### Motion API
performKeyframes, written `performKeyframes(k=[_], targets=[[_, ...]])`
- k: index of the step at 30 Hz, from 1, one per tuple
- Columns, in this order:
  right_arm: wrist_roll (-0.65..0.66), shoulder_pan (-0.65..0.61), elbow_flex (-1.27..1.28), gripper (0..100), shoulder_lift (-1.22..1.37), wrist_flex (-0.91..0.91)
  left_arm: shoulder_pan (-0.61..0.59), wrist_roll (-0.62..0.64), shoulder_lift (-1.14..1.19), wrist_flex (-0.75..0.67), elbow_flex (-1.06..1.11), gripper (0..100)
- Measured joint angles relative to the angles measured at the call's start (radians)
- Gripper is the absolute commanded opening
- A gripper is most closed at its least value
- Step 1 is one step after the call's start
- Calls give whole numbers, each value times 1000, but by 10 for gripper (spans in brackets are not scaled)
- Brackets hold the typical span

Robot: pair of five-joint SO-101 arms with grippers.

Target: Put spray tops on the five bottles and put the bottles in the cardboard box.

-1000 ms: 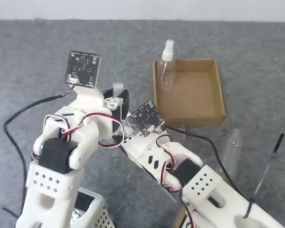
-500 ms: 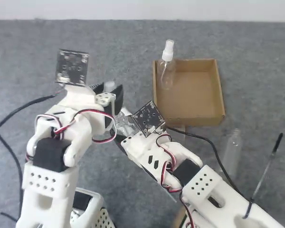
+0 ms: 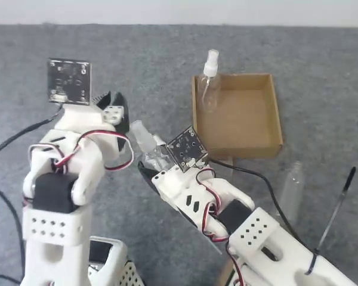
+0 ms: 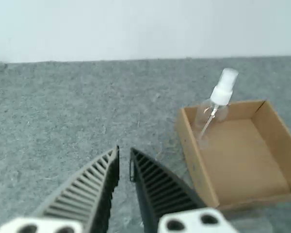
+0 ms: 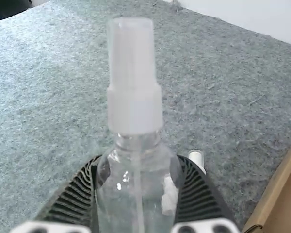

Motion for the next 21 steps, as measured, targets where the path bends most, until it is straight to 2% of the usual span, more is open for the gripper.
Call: performKeyframes(k=[12,21], targets=[[0,0,0,6,0,-2,133,-57,0,-6,75,9],[0,0,8,6,2,0,141,-54,-9,-17,124,9]])
